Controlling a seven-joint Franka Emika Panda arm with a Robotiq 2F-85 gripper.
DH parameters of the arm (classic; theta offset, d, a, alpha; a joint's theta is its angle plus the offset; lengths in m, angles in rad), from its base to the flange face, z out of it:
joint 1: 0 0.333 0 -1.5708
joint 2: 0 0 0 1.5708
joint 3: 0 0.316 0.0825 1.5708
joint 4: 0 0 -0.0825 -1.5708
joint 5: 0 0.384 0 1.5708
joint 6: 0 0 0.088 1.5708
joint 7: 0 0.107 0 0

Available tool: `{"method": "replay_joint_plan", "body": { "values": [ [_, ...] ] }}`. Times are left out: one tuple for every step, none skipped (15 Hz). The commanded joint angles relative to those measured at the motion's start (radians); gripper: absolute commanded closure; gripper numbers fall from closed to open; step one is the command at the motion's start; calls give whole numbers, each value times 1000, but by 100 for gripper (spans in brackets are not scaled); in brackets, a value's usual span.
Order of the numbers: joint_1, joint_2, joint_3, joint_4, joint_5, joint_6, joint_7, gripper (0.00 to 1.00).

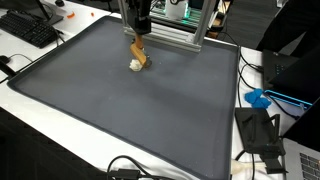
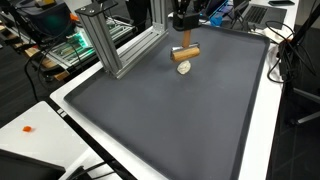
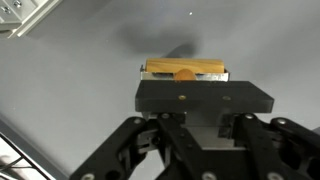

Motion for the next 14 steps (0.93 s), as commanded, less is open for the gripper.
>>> {"method": "replay_joint_plan", "body": {
  "values": [
    [22,42,-32,50,-8,-34,28,78],
    [23,50,-35,54,-2,-32,24,78],
    [25,58,-39,57,-3,-28,27,78],
    [26,65,-43,55,-9,-11,29,78],
    [28,71,-47,55,-10,-6,31,78],
    [30,75,-52,54,-17,1,36,78],
    [31,78,-56,52,-21,9,43,78],
    [33,81,-59,50,-22,17,49,78],
    [33,81,-64,44,-28,32,59,78],
    [34,81,-70,40,-32,44,68,78],
    [34,82,-76,37,-38,60,82,78],
    [36,84,-81,37,-48,70,96,78],
    [37,86,-87,37,-56,82,110,78],
    [39,89,-91,36,-65,93,126,78]
  ]
}}
